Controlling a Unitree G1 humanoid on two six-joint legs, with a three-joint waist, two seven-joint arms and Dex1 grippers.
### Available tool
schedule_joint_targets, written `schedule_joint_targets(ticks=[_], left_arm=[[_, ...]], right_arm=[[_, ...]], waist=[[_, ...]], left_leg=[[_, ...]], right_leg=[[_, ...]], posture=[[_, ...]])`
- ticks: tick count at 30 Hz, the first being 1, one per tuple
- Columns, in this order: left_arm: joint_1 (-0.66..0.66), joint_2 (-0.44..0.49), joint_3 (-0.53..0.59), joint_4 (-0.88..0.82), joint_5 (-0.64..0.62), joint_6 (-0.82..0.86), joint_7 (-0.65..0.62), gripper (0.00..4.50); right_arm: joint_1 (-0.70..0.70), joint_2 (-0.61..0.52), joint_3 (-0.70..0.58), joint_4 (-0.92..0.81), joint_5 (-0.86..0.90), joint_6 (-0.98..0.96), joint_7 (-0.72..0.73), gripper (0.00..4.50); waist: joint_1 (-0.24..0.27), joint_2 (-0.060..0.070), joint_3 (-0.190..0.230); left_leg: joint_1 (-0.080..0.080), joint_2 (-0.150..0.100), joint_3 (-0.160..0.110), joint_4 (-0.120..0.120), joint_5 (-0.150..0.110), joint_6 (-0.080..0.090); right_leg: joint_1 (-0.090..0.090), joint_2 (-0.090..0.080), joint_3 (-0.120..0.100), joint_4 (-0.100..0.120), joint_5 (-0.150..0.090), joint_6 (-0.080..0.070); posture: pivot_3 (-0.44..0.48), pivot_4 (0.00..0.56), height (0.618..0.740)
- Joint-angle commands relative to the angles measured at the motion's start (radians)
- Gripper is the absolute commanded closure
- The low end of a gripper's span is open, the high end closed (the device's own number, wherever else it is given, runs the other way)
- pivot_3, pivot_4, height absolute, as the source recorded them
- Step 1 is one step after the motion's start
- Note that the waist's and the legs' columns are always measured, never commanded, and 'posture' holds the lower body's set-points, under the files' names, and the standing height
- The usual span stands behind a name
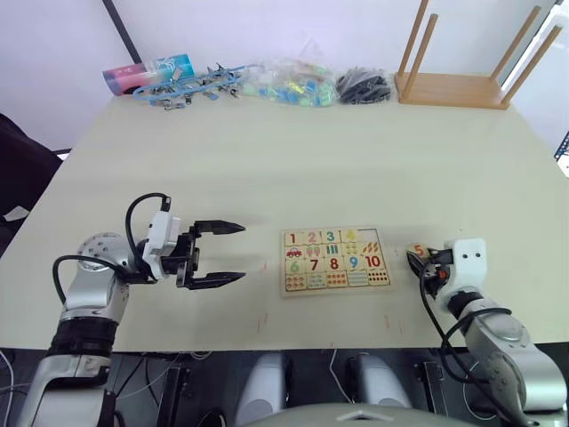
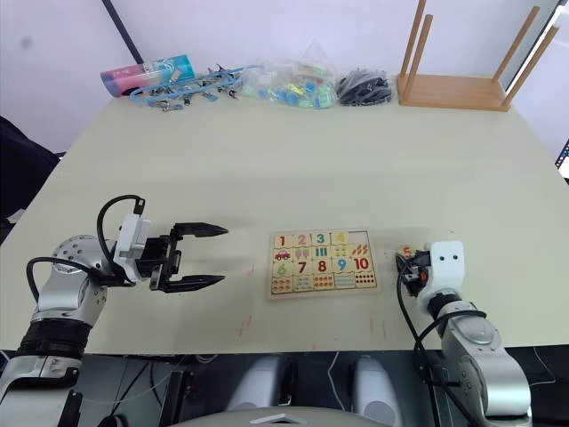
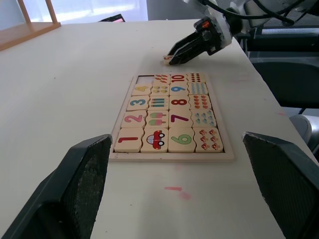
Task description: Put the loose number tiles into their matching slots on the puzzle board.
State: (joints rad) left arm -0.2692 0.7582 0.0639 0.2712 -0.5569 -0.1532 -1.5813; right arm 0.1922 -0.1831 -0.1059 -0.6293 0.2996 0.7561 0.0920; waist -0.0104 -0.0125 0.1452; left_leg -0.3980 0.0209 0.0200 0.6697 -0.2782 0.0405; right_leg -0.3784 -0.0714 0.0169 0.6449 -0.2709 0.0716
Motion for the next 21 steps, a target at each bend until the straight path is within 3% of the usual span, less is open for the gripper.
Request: schedule_joint_targets(ticks=[1,5,12,13,14,17,18,21], left_arm=[[-0.013,0.014,-0.006,-0.004,-0.022,-0.01,-0.033,0.0],[-0.02,0.034,-0.014,0.005,-0.029,-0.011,-0.033,0.0],[-0.025,0.048,-0.029,0.007,-0.039,-0.013,-0.033,0.0],[-0.027,0.049,-0.031,0.01,-0.039,-0.014,-0.033,0.0],[-0.029,0.05,-0.033,0.012,-0.04,-0.015,-0.033,0.0],[-0.033,0.051,-0.036,0.015,-0.042,-0.016,-0.033,0.0],[-0.033,0.052,-0.037,0.015,-0.042,-0.017,-0.033,0.0],[-0.035,0.048,-0.027,0.024,-0.04,-0.02,-0.033,0.0]], right_arm=[[0.012,0.064,0.008,-0.102,0.008,0.055,-0.076,3.0],[0.047,0.144,0.049,-0.156,-0.019,0.097,-0.158,3.0],[0.052,0.172,0.058,-0.16,-0.051,0.112,-0.2,3.0],[0.051,0.171,0.06,-0.156,-0.053,0.108,-0.196,1.99],[0.051,0.169,0.061,-0.154,-0.053,0.104,-0.191,1.76],[0.055,0.14,0.077,-0.149,-0.055,0.063,-0.147,0.24],[0.058,0.126,0.083,-0.149,-0.06,0.054,-0.136,0.02],[0.056,0.087,0.057,-0.148,-0.058,-0.008,-0.09,0.02]], waist=[[0.0,0.0,0.0],[-0.001,0.0,0.0],[-0.002,-0.001,0.0],[-0.002,-0.001,0.0],[-0.002,-0.001,0.0],[-0.001,-0.001,0.0],[-0.001,-0.001,0.0],[-0.003,-0.001,0.0]], left_leg=[[0.0,0.0,0.0,0.0,0.0,0.0],[0.0,0.0,0.0,0.0,0.0,0.0],[0.0,0.0,0.0,0.0,0.0,0.0],[0.0,0.0,0.0,0.0,0.0,0.0],[0.0,0.0,0.0,0.0,0.0,0.0],[0.0,0.0,0.0,0.0,0.0,0.0],[0.0,0.0,0.0,0.0,0.0,0.0],[0.0,0.0,0.0,0.0,0.0,0.0]], right_leg=[[0.0,0.0,0.0,0.0,0.0,0.0],[0.0,0.0,0.0,0.0,0.0,0.0],[-0.001,0.0,0.0,0.0,0.0,0.0],[-0.001,0.0,0.0,0.0,0.0,0.0],[-0.001,0.0,0.0,0.0,0.0,0.0],[-0.001,0.0,0.0,0.0,0.0,0.0],[-0.001,0.0,0.0,0.0,0.0,0.0],[-0.001,0.0,0.0,0.0,0.0,0.0]], posture=[[0.0,0.15,0.74],[0.0,0.15,0.74],[0.0,0.15,0.74],[0.0,0.15,0.74],[0.0,0.15,0.74],[0.0,0.15,0.74],[0.0,0.15,0.74],[0.0,0.15,0.74]])
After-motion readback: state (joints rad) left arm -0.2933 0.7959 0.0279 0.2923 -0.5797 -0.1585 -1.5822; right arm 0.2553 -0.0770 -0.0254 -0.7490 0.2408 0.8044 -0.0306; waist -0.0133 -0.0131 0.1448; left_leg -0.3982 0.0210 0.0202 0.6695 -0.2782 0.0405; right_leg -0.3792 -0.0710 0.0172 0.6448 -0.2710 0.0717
